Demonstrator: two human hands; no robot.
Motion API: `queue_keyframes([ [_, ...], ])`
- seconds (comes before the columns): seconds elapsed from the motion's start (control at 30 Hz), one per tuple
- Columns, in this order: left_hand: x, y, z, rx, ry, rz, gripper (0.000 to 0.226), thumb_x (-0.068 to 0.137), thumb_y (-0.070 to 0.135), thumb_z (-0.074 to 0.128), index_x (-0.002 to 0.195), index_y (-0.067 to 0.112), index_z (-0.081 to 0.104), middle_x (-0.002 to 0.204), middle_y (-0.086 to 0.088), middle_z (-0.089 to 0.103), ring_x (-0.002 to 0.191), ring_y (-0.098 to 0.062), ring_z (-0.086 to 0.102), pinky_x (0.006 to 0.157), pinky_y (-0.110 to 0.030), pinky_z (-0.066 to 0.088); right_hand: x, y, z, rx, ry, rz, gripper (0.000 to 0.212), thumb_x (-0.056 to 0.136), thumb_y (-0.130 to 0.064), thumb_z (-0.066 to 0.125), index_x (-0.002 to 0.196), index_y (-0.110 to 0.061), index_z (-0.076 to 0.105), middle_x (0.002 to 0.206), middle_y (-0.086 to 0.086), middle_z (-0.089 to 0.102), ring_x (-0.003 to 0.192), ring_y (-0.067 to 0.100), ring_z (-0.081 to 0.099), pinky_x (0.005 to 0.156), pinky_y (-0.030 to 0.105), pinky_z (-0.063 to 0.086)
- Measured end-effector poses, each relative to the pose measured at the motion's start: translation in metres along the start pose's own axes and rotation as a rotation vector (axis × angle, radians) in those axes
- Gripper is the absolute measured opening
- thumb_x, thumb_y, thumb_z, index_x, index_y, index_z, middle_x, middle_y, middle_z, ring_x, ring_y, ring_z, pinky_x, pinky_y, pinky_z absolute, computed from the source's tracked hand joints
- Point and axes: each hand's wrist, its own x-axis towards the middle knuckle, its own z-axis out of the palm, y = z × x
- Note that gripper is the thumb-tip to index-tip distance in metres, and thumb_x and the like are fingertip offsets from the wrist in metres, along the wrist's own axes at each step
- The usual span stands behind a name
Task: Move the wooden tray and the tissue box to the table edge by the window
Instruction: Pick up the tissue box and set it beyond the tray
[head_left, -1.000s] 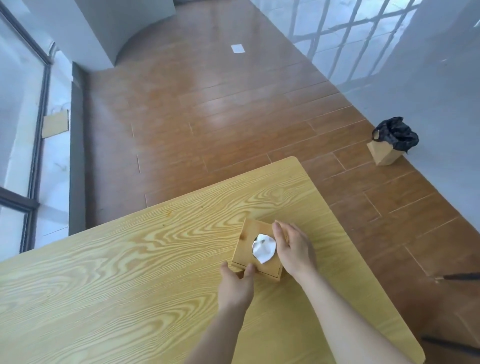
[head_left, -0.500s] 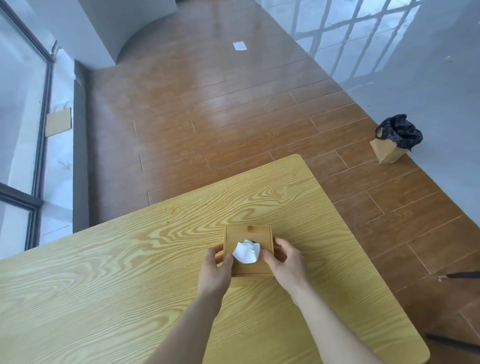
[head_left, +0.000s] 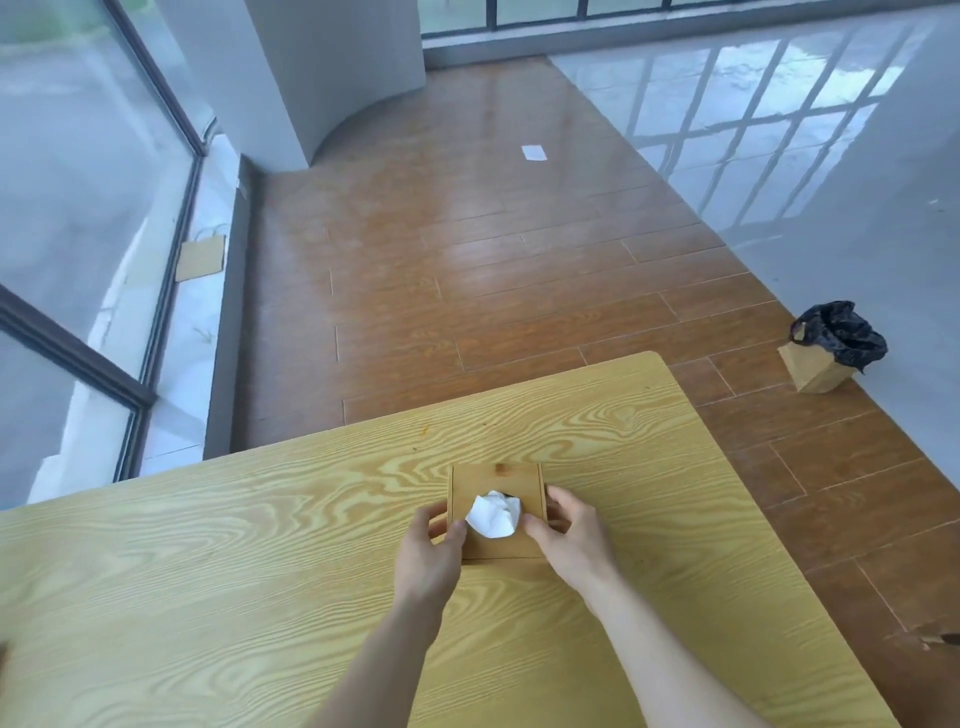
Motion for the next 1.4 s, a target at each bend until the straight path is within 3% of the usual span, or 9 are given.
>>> queue_keyframes([
  [0.2,0.002,-0.002,-0.086,-0.074,0.052,0.062,0.027,0.096,0.031,0.063,0.123,0.031,0.059,0.121,0.000,0.066,0.106,-0.020,0.064,0.081,-0.033,0.047,-0.030,-0.064,0.062,-0.055,-0.015,-0.091,0.057,0.086,-0.040,0.077,0.139,-0.028,0.060,0.131,-0.010,0.066,0.120,0.012,0.060,0.100,0.032,0.050],
  [0.33,0.006,-0.015,-0.161,-0.155,0.100,0.088,0.025,0.097,0.029,0.063,0.122,0.031,0.059,0.120,-0.001,0.066,0.102,-0.019,0.064,0.080,-0.033,0.049,-0.054,-0.105,0.126,-0.092,-0.049,-0.122,0.066,0.086,-0.042,0.077,0.146,-0.025,0.054,0.142,-0.006,0.060,0.130,0.016,0.056,0.106,0.036,0.048],
  [0.6,0.020,-0.048,-0.337,-0.231,0.235,0.113,0.025,0.098,0.030,0.060,0.122,0.035,0.059,0.119,0.003,0.065,0.101,-0.012,0.063,0.072,-0.025,0.046,-0.097,-0.181,0.293,-0.149,-0.132,-0.148,0.063,0.087,-0.038,0.076,0.145,-0.024,0.054,0.128,-0.005,0.067,0.119,0.015,0.061,0.103,0.035,0.049],
  [0.77,0.037,-0.071,-0.435,-0.234,0.295,0.098,0.031,0.099,0.029,0.059,0.130,0.028,0.059,0.120,0.002,0.062,0.105,-0.016,0.061,0.075,-0.027,0.044,-0.117,-0.214,0.394,-0.170,-0.177,-0.139,0.068,0.089,-0.039,0.075,0.150,-0.023,0.050,0.144,-0.002,0.059,0.133,0.020,0.055,0.113,0.044,0.045],
  [1.0,0.066,-0.101,-0.540,-0.198,0.349,0.081,0.026,0.097,0.033,0.061,0.123,0.035,0.061,0.123,0.002,0.067,0.109,-0.018,0.064,0.100,-0.046,0.051,-0.127,-0.243,0.503,-0.222,-0.220,-0.126,0.055,0.085,-0.037,0.074,0.138,-0.033,0.061,0.133,-0.005,0.067,0.122,0.016,0.062,0.106,0.041,0.051],
  [1.1,0.080,-0.107,-0.571,-0.227,0.359,0.073,0.028,0.097,0.032,0.060,0.124,0.036,0.062,0.122,0.005,0.067,0.110,-0.017,0.064,0.097,-0.041,0.051,-0.128,-0.254,0.535,-0.219,-0.256,-0.121,0.036,0.088,-0.019,0.069,0.110,-0.048,0.068,0.107,-0.014,0.073,0.105,0.010,0.068,0.096,0.035,0.056],
  [1.23,0.100,-0.118,-0.607,-0.242,0.379,0.046,0.033,0.097,0.031,0.060,0.130,0.032,0.064,0.123,0.009,0.068,0.111,-0.016,0.065,0.097,-0.040,0.053,-0.122,-0.267,0.573,-0.206,-0.311,-0.097,0.055,0.089,0.001,0.059,0.093,-0.054,0.058,0.098,-0.024,0.064,0.100,0.004,0.065,0.097,0.032,0.054],
  [1.33,0.118,-0.127,-0.627,-0.224,0.398,0.037,0.035,0.097,0.032,0.058,0.132,0.032,0.063,0.124,0.009,0.068,0.111,-0.016,0.064,0.099,-0.042,0.053,-0.118,-0.273,0.599,-0.180,-0.343,-0.106,0.059,0.091,0.004,0.059,0.112,-0.050,0.059,0.102,-0.022,0.063,0.097,-0.004,0.061,0.097,0.026,0.050],
  [1.4,0.128,-0.133,-0.636,-0.228,0.407,0.020,0.034,0.098,0.031,0.057,0.131,0.032,0.063,0.122,0.009,0.068,0.109,-0.014,0.063,0.096,-0.039,0.052,-0.114,-0.272,0.616,-0.180,-0.352,-0.098,0.059,0.090,0.004,0.059,0.108,-0.052,0.058,0.101,-0.024,0.063,0.097,-0.008,0.061,0.096,0.025,0.050],
])
